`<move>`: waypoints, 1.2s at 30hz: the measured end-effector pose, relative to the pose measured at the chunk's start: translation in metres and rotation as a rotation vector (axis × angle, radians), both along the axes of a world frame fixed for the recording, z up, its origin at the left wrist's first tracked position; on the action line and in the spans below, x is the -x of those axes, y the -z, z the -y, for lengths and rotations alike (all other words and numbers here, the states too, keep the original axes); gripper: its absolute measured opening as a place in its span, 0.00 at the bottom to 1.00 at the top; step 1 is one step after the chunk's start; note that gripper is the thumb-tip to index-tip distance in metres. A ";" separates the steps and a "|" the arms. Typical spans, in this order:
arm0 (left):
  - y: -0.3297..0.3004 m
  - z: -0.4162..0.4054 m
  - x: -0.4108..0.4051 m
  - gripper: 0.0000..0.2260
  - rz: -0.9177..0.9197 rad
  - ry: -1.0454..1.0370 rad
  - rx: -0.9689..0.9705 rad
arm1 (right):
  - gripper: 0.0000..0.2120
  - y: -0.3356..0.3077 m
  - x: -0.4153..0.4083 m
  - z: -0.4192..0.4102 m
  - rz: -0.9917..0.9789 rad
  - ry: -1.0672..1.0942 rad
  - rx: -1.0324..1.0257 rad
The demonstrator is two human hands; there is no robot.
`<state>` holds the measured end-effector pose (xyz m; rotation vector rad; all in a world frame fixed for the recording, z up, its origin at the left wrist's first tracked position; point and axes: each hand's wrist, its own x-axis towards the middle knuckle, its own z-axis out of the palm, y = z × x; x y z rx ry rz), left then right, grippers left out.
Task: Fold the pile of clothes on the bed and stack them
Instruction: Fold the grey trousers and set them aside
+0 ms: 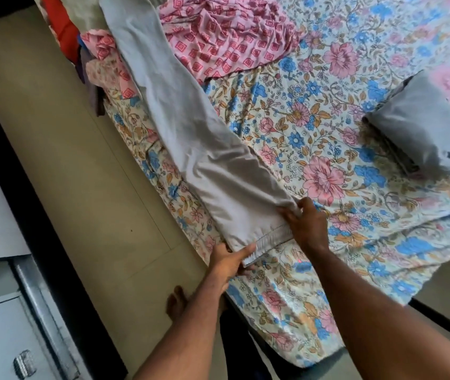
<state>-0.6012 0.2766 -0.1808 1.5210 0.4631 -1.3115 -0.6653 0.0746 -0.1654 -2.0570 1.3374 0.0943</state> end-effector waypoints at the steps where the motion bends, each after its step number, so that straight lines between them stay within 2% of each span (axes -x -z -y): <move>1: 0.002 0.007 0.008 0.25 0.001 0.044 -0.026 | 0.22 0.006 0.009 0.009 -0.094 -0.010 -0.002; 3: 0.004 0.012 0.015 0.22 0.064 0.160 -0.134 | 0.22 0.016 0.020 0.017 -0.268 -0.072 -0.018; 4: 0.004 0.013 0.016 0.21 0.099 0.184 -0.183 | 0.22 0.019 0.021 0.020 -0.293 -0.093 -0.020; 9: 0.002 0.007 -0.008 0.18 0.249 0.068 -0.281 | 0.21 0.020 -0.003 0.023 -0.256 -0.268 0.115; 15: -0.002 0.017 -0.074 0.13 0.309 0.042 -0.316 | 0.26 0.005 -0.056 0.016 -0.222 -0.441 0.057; 20: -0.005 0.022 -0.132 0.12 0.373 0.020 -0.338 | 0.25 0.002 -0.110 0.024 -0.189 -0.447 0.060; 28: 0.010 0.024 -0.256 0.12 0.458 -0.039 -0.359 | 0.22 0.012 -0.241 0.031 -0.123 -0.470 0.100; 32: 0.015 0.027 -0.342 0.13 0.497 -0.040 -0.382 | 0.18 0.015 -0.329 0.026 -0.100 -0.465 0.108; 36: 0.011 0.031 -0.433 0.15 0.615 -0.038 -0.381 | 0.20 0.010 -0.422 0.022 -0.051 -0.496 0.125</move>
